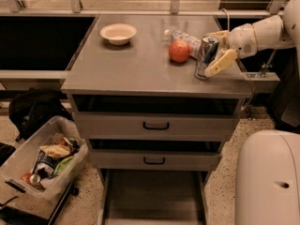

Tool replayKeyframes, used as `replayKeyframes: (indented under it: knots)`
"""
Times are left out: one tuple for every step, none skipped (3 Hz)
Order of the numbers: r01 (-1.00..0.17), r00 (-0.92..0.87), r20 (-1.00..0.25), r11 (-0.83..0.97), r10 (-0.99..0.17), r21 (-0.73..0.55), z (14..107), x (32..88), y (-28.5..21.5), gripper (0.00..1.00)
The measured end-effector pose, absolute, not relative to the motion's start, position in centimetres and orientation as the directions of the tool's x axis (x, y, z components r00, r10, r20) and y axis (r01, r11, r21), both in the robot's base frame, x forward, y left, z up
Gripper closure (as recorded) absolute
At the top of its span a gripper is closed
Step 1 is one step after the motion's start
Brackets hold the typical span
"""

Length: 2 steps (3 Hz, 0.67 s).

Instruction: Place redbull can into bottom drawer

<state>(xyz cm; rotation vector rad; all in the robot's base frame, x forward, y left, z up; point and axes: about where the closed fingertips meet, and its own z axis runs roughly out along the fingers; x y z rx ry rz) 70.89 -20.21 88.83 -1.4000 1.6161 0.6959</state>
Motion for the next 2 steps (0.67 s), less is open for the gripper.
replayKeyframes:
  knots:
    - [-0.969, 0.004, -0.873, 0.213, -0.487, -0.123, 88.83, 70.89, -20.21, 0.19]
    - [-0.969, 0.004, -0.873, 0.213, -0.487, -0.123, 88.83, 70.89, -20.21, 0.42]
